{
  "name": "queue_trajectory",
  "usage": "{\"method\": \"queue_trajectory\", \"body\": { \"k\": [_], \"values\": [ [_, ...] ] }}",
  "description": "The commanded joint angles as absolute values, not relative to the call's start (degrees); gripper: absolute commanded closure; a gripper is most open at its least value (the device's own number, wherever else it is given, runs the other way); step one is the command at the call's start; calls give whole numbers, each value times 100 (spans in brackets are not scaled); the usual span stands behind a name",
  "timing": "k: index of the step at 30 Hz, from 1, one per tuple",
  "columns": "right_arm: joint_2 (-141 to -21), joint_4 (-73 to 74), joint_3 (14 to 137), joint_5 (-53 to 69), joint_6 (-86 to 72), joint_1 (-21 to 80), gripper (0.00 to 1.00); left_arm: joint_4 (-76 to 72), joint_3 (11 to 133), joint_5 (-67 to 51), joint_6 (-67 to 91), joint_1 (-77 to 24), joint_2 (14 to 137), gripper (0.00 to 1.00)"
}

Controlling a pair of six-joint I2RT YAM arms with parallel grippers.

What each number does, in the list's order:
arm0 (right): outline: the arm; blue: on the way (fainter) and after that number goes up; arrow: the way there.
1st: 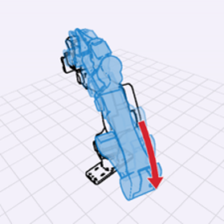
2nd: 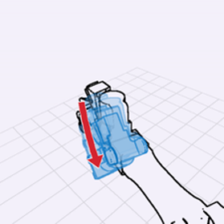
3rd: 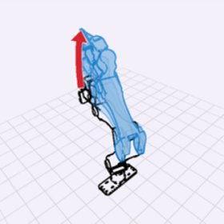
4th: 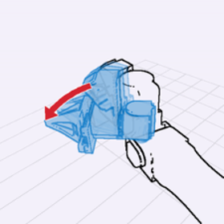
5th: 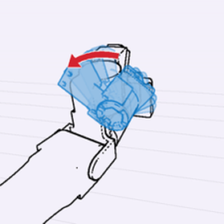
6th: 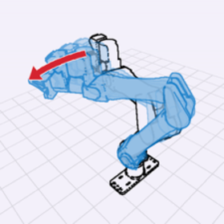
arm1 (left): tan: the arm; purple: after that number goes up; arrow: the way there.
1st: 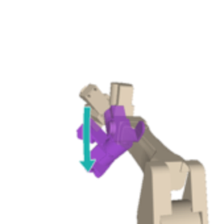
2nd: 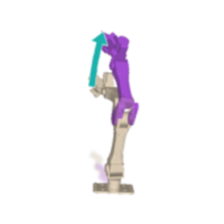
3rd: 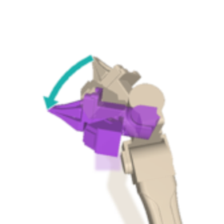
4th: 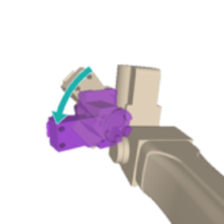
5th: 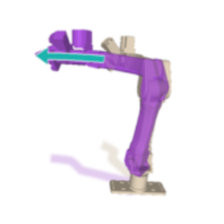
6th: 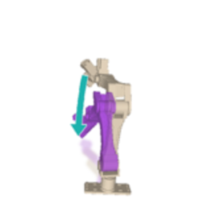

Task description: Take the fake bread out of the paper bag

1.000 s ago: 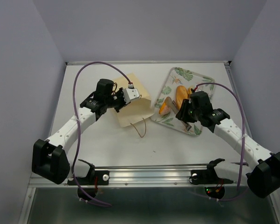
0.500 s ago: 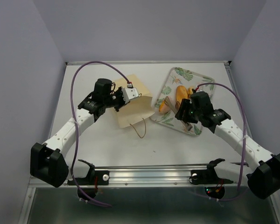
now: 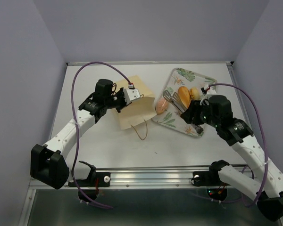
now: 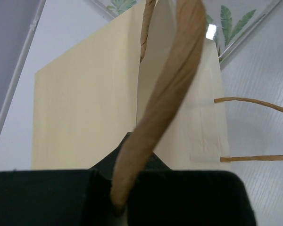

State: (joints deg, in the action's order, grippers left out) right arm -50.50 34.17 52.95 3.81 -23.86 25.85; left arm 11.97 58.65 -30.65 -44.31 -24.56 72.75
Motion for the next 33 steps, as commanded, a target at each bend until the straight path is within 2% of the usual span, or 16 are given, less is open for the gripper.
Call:
{"method": "queue_trajectory", "body": {
  "k": [1,6,10,15,17,23,28,33],
  "values": [
    [-4641,3620,5660,1765,-1583,2540,47,853,5889,-3269,-4412,-2461,7172,100],
    [-4631,3963,5721,2460,-1152,2540,48,800,5915,-3270,-4324,-2461,7216,100],
    [-4667,3894,5704,3462,-906,2540,48,765,5915,-3296,-4272,-2461,7207,100],
    [-4895,3648,5537,3937,-958,2540,49,730,5941,-3366,-4201,-2461,7216,100],
    [-5009,3079,5406,4113,-1150,2540,49,738,5941,-3419,-4184,-2461,7225,100],
    [-5763,2312,5440,3579,-1441,3144,50,730,5941,-3498,-4122,-2470,7207,100],
    [-6624,2320,5861,2130,-1433,3944,50,686,5959,-3533,-4034,-2470,7207,100],
    [-7171,2022,6213,1293,-1775,4148,50,668,5924,-3586,-3982,-2487,7181,100]
  ]
}}
